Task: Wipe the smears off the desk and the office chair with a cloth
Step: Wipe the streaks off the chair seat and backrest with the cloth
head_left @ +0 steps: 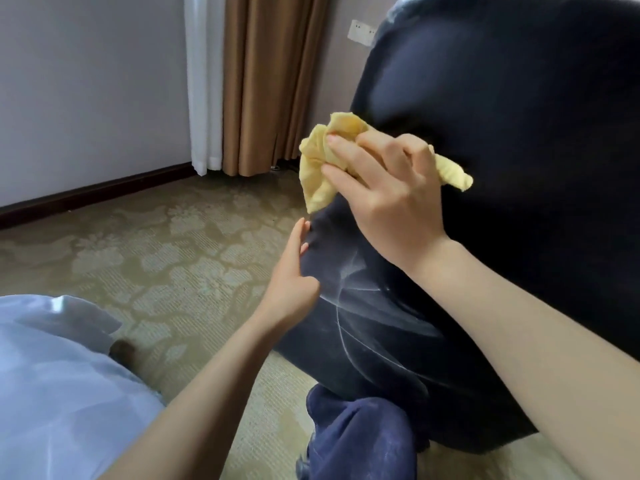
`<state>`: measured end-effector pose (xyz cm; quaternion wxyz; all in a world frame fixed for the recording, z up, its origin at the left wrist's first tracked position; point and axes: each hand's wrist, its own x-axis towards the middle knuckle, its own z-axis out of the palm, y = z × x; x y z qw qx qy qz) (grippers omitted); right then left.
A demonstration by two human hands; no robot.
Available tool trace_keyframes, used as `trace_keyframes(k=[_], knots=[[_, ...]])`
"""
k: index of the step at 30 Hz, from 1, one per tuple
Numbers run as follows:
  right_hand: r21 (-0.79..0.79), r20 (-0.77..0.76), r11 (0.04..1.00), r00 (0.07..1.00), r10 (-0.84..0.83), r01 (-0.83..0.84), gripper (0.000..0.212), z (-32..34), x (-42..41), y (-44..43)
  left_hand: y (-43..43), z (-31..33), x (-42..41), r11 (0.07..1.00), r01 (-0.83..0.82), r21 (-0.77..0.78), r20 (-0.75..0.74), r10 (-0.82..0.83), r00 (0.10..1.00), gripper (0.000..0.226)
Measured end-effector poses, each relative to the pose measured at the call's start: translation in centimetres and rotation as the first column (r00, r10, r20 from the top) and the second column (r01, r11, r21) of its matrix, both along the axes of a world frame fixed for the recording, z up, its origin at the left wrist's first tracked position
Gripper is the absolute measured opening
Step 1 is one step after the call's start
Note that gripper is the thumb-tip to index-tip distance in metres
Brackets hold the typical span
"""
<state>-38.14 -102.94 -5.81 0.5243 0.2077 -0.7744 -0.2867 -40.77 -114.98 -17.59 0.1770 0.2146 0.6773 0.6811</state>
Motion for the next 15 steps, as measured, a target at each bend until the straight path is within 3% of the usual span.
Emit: trace_keyframes(k=[5,9,15], knots=[[-0.032,0.105,0.998,0.993,-0.047,0.05,0.01,-4.0,-1.4,-0.3,-0.9,-0.7,-0.5,0.991,0.121,0.05,0.081,-0.125,0.989,0.1],[0.026,0.231,0.995,0.968,-0.098,0.095,0.014,-7.5,-0.9,0.5,-1.0,-1.5,-0.7,1.0,0.018,0.016,0.158,-0.02,0.987,0.09],[0.163,0.401,0.984,0.907,-0.127,0.065,0.027,-11.2,1.5,2.7,-2.2,-2.0,-0.7,0.995,-0.013,-0.096,0.057,0.018,0.998,0.089]])
